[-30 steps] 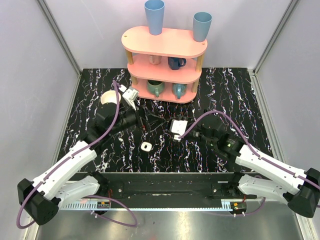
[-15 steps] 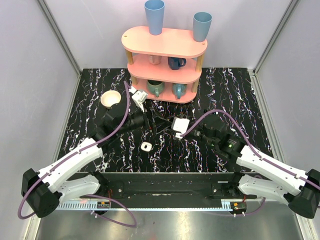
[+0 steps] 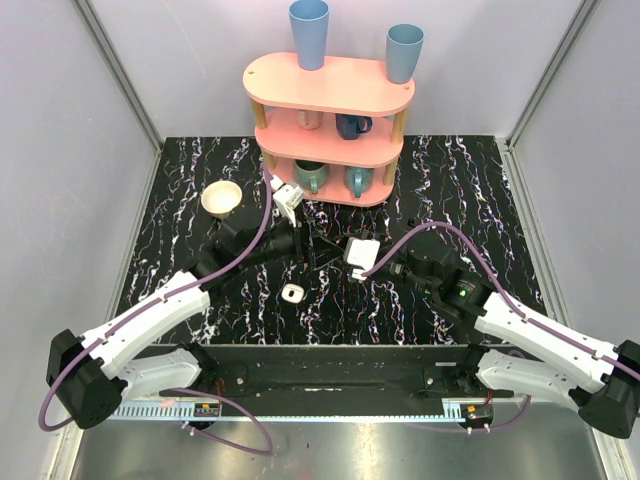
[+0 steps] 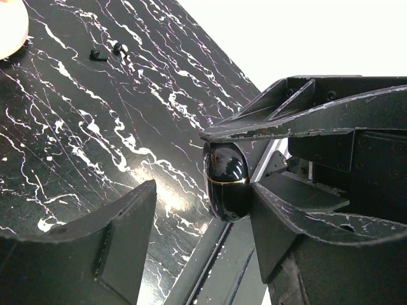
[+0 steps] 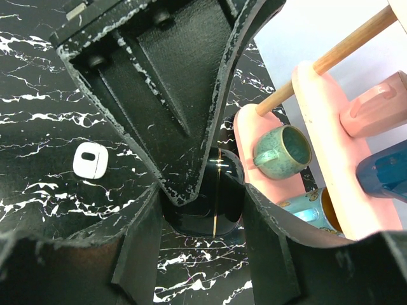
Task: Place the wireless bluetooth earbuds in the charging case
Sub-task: Pass from the right arm to the left
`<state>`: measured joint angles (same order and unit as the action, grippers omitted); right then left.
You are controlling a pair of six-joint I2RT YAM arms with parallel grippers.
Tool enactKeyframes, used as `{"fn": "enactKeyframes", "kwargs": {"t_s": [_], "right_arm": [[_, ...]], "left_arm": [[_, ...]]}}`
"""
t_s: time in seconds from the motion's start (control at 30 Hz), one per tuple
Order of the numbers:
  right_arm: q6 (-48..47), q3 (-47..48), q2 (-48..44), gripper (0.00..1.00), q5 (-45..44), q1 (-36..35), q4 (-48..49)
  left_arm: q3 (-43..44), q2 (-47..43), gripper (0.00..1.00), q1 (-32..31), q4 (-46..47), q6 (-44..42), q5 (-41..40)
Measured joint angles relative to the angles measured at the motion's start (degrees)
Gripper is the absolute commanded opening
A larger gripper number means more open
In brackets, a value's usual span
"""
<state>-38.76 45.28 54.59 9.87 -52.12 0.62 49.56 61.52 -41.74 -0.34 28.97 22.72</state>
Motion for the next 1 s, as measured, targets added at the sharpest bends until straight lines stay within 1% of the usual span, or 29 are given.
{"fn": "enactKeyframes", "kwargs": {"t_s": [0.1,0.23,0.33,0.37,0.47,0.5,0.67,0.7,0.83,0.9,1.0], "right_arm": [[-0.26,0.0,-0.13,0.0,0.0,-0.09,-0.33],[-0.52,0.0,-0.22,0.0,-0.02,-0.15,-0.39],[-0.66,-0.13,-0.24,0.0,-0.26,-0.17,-0.42],[-0.7,-0.22,-0.26,0.0,-0.33,-0.2,-0.42],[-0.9,-0.55,-0.26,0.0,-0.42,-0.2,-0.5],[-0.94,-0.63,-0.26,0.0,-0.44,-0.22,-0.5],[-1.31,-0.92,-0.31,0.0,-0.72,-0.31,-0.5],[-1.4,-0.94,-0.33,0.0,-0.79,-0.35,-0.48],[-1.51,-1.18,-0.33,0.0,-0.83,-0.39,-0.46],[-1.73,-1.42,-0.44,0.0,-1.03,-0.39,-0.48],[-2.19,-1.88,-0.61,0.0,-1.33,-0.37,-0.5]], "left_arm": [[0.37,0.04,0.64,0.0,-0.13,-0.17,-0.02],[0.72,0.22,0.58,0.0,-0.22,-0.44,0.09],[1.11,0.68,0.57,-0.02,-0.26,-0.66,0.68],[1.22,0.9,0.54,-0.02,-0.33,-0.72,0.94],[1.46,1.64,0.51,-0.02,-0.46,-0.87,1.92],[1.51,1.77,0.47,-0.02,-0.46,-0.94,2.12],[1.75,2.01,0.42,-0.22,-0.59,-1.09,3.06],[1.77,2.01,0.39,-0.22,-0.61,-1.09,3.19],[2.03,2.36,0.34,-0.33,-0.66,-1.09,3.87],[2.19,2.78,0.33,-0.35,-0.76,-1.07,4.2],[2.45,3.52,0.24,-0.35,-0.92,-1.07,4.68]]}}
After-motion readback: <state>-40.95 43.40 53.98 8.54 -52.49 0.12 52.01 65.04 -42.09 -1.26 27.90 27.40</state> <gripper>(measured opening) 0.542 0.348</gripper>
